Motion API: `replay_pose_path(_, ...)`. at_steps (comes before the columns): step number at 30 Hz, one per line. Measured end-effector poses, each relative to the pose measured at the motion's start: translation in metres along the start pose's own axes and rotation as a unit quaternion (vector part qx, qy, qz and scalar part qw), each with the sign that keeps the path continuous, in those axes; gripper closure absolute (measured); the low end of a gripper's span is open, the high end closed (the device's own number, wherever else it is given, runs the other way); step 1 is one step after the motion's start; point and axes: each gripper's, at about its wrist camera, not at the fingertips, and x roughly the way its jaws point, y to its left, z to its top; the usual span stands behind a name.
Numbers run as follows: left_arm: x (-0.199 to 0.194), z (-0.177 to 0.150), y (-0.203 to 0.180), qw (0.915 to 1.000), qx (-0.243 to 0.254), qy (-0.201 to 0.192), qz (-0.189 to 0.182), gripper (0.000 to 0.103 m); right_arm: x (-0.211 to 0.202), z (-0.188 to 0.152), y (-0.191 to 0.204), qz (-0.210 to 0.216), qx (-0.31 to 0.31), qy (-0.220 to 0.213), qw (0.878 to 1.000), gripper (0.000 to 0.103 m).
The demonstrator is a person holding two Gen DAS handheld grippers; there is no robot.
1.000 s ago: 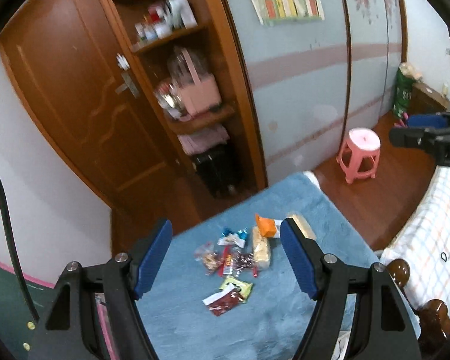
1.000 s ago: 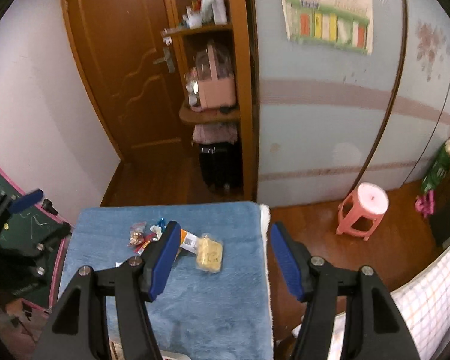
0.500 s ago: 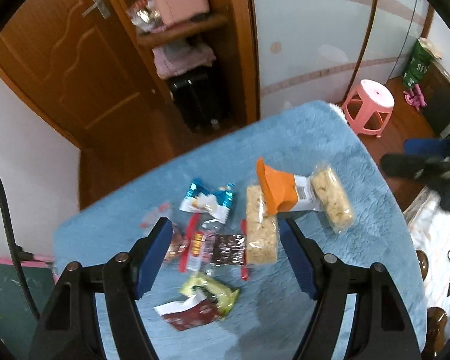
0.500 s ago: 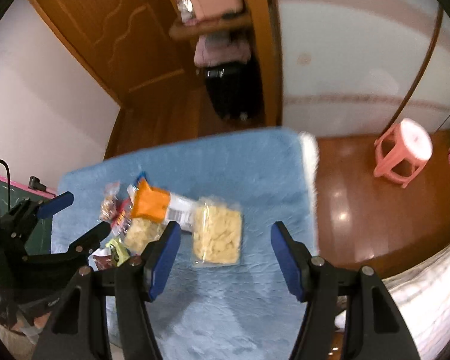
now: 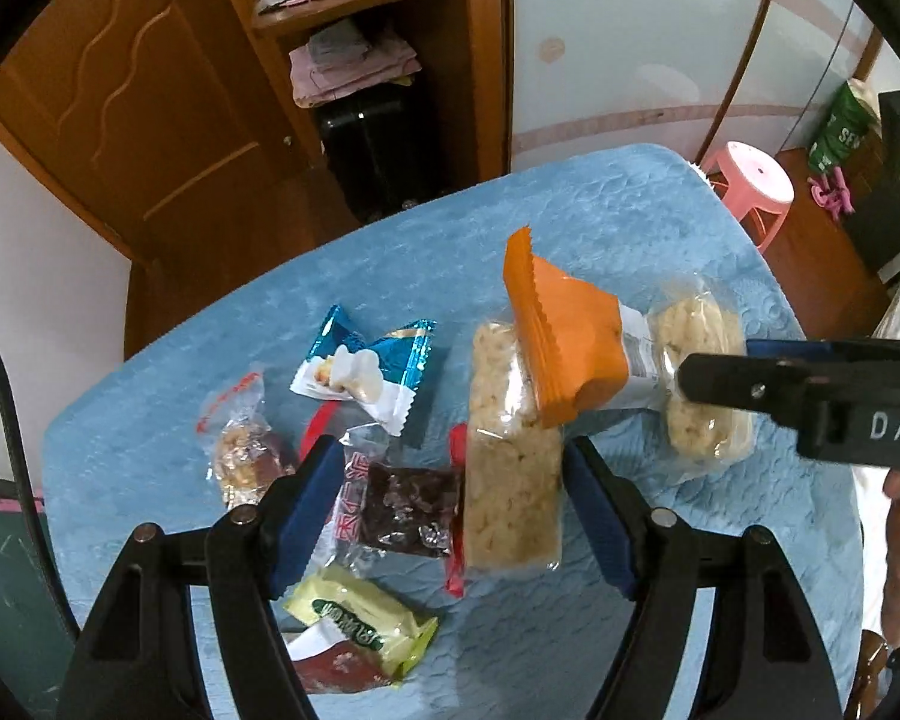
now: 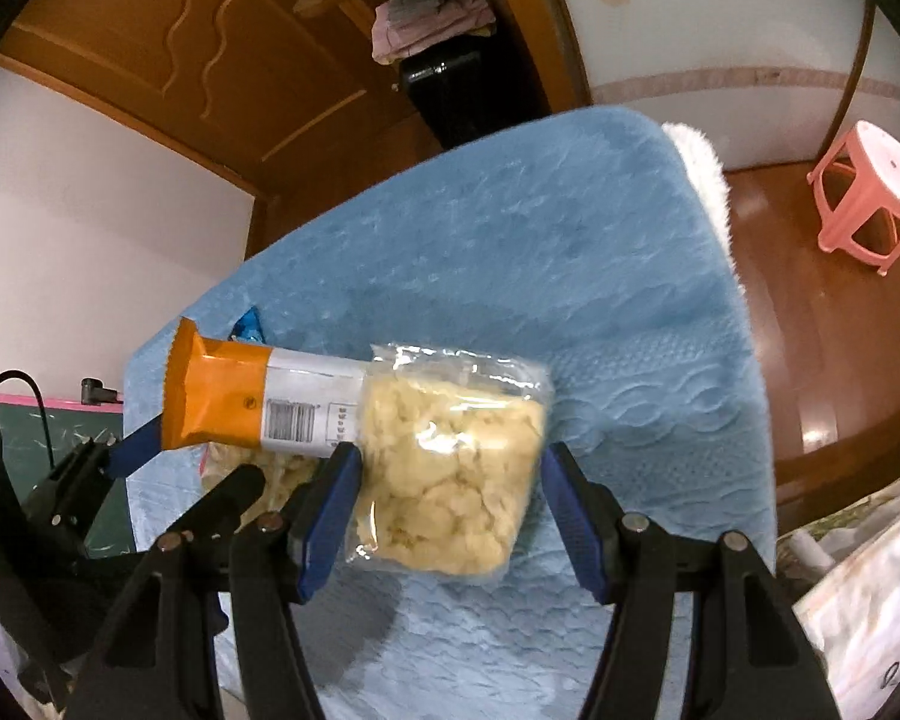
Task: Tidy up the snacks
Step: 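Grasp the tall clear puff bag with the left tool while the right tool grasps the clear cheese-puff bag, then carry both puff bags over the white tray and open both tools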
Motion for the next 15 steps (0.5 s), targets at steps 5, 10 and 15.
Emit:
replay_pose_path(5, 0.014, -0.002, -0.003, 0.9999, -0.004, 0.012, 0.0, 0.03, 0.008, -0.005, 0.001, 0.005, 0.005, 0.001, 1.0, 0.04)
replay_pose_path(10, 0.021, -0.006, 0.001, 0.9992, -0.023, 0.022, -0.023, 0.05, 0.012, -0.004, 0.004, -0.003, 0.015, 0.007, 1.0, 0.039)
replay_pose_path(15, 0.014, -0.012, -0.003, 0.9987, -0.026, 0.02, -0.038, 0.065, 0.013, -0.014, 0.014, -0.033, 0.002, 0.0, 0.999, 0.04)
